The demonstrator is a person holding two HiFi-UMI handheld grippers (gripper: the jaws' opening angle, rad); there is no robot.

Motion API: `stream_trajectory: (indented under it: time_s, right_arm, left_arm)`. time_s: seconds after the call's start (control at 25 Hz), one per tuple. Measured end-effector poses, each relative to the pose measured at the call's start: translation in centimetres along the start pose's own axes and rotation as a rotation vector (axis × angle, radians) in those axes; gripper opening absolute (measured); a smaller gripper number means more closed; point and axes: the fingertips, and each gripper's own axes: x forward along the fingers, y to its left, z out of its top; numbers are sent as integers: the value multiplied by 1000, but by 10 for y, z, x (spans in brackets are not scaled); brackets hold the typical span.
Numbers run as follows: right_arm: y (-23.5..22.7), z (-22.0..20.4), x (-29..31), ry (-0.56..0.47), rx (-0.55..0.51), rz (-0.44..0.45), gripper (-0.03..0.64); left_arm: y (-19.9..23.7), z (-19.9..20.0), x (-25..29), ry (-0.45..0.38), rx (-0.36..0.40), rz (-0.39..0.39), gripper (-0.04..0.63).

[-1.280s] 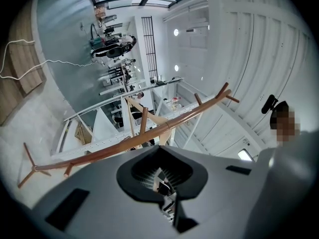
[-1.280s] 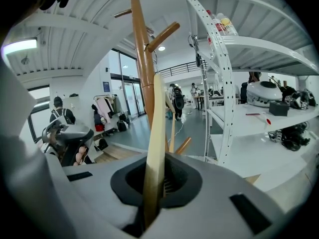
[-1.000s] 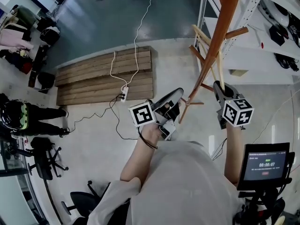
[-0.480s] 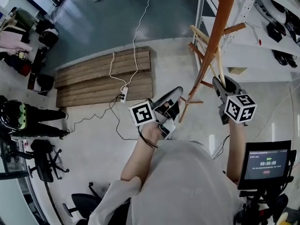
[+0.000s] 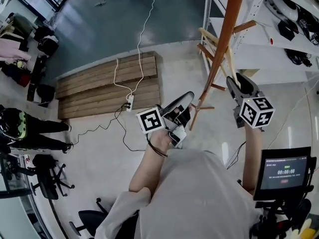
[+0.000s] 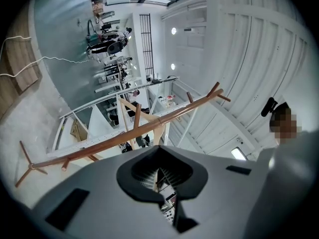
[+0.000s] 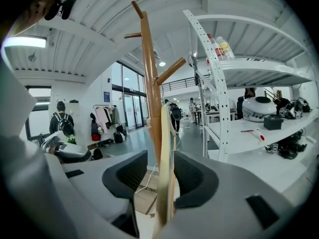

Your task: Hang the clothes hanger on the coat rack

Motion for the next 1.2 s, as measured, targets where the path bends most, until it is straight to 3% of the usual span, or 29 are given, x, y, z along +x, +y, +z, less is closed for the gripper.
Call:
stream_trajectory:
  time_s: [0.32,0.56,0.72,0.88,1.2]
  right_arm:
    - [6,20,-16,-45,-29,-22,146]
    - [6,36,-35,-104,-30,-49,146]
    - [5,39,-57,-147,0,-82,146]
    - [-6,34,-87,-185,42,-139,146]
    - [-32,6,-177,-293,189,-294,144]
  left_arm:
    - [-6,0,-10,-15,-4,-19,6]
    - [-15,-2,-6,14,49,-47,6]
    - [-26,-9,8,75,106,-74,6]
    - [-37,-23,33,147,114,-118,6]
    - [-63,-89,85,355,112,-242,6]
